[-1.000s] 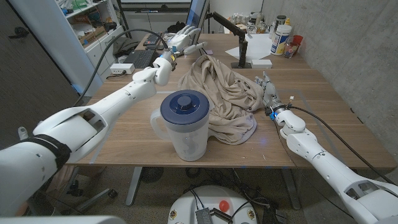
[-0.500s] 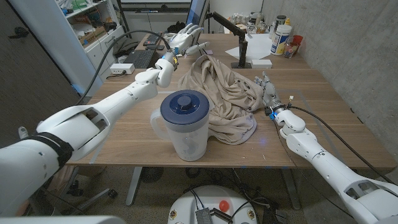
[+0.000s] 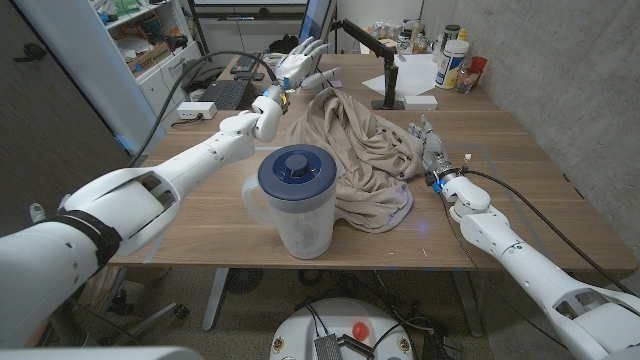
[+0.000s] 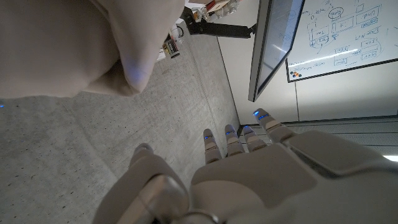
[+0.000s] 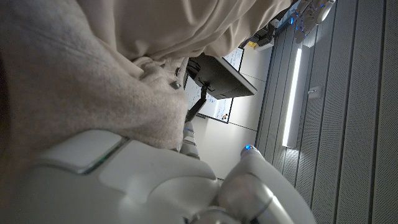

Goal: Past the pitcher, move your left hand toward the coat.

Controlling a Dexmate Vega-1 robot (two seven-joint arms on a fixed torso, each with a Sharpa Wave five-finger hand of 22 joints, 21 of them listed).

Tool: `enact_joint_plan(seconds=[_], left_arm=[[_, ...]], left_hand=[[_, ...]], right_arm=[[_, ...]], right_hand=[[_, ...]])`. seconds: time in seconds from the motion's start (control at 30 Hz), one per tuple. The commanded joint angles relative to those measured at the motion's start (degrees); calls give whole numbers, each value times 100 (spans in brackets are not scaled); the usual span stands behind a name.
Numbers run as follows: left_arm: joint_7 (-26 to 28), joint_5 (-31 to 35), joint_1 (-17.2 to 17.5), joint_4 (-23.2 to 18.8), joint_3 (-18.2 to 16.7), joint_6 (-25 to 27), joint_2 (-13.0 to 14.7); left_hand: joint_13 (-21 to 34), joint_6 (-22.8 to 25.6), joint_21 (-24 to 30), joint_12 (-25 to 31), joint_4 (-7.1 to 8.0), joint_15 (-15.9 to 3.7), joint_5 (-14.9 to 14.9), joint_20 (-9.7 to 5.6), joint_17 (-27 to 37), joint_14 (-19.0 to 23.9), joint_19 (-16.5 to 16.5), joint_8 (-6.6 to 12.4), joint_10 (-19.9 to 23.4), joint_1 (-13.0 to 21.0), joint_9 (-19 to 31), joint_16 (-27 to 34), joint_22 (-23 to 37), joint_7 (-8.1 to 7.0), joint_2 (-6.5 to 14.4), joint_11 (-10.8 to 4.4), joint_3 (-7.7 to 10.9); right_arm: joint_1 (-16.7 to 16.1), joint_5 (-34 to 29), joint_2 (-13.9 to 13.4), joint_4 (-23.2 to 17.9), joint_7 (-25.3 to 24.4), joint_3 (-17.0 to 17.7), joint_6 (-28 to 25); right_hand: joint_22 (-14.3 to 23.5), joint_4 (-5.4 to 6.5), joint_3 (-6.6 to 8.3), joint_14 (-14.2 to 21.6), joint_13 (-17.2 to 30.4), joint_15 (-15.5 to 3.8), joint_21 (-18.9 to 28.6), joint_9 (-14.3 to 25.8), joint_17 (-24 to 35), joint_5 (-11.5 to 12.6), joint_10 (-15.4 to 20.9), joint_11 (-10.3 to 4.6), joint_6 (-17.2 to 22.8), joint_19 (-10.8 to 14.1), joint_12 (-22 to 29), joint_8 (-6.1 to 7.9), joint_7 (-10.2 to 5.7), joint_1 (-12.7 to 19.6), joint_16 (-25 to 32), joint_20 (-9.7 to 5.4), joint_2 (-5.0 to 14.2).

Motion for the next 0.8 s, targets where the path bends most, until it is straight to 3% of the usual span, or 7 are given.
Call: enact_joint_plan(seconds=[0.03, 0.8], left_arm=[[93, 26, -98, 223, 124, -205, -99], [69, 317, -198, 187, 335, -260, -105]], left_hand=[[19, -58, -26, 0, 2, -502, 30, -52, 16, -61, -9, -10, -26, -30, 15, 19, 24, -22, 5, -43, -15], [24, -186, -62, -36, 34, -512, 80, -157, 22, -178, -142, -45, -165, -77, 18, -5, 28, -55, 20, -83, -59]], right_arm=[[28, -52, -10, 18, -12, -38, -14], [34, -52, -19, 10, 5, -49, -41]], right_hand=[[10, 0, -21, 1, -1, -31, -14, 10, 5, -8, -12, 6, -35, -5, -8, -6, 9, 21, 7, 10, -31], [10, -6, -24, -39, -2, -19, -16, 10, 3, -6, -33, 13, -47, -17, -11, -3, -2, 26, -1, 9, -19]])
